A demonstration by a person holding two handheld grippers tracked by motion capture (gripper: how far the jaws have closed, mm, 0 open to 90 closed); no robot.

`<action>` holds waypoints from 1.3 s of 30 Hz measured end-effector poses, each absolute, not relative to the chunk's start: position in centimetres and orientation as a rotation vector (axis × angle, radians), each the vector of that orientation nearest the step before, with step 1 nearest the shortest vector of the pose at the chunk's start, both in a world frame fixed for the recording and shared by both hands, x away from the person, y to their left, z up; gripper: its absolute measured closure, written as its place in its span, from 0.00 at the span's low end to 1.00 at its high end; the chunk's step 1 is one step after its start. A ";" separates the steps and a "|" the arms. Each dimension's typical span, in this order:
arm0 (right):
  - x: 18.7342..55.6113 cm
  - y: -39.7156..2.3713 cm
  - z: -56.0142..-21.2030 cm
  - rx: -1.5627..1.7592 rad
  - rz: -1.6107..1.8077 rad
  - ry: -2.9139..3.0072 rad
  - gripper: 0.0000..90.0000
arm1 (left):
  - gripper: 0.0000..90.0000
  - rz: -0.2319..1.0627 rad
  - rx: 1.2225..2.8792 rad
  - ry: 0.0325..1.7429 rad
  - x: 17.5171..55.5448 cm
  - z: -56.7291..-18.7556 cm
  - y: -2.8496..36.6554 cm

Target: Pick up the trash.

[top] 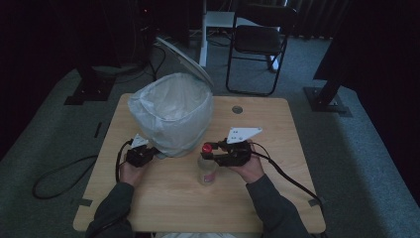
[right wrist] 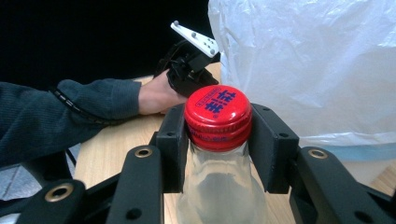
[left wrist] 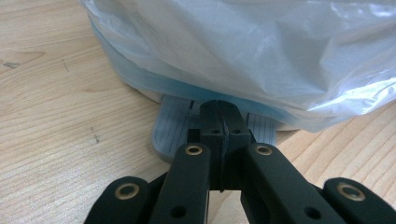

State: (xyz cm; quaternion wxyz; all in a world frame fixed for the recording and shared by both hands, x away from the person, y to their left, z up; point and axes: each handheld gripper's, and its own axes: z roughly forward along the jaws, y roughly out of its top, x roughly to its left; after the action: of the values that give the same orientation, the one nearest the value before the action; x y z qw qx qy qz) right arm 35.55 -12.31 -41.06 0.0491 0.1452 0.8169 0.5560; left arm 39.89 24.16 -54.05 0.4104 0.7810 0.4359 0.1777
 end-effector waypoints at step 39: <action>37.6 -7.1 -35.3 0.326 1.655 2.428 0.69 | 1.00 0.433 1.961 1.099 40.0 -54.1 24.2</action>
State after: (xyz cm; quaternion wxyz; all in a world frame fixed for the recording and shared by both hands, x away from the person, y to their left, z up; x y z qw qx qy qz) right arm 37.56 -7.11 -35.26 0.0924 0.1100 0.8177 0.5575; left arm 39.95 24.24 -54.06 0.4133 0.7800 0.4373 0.1722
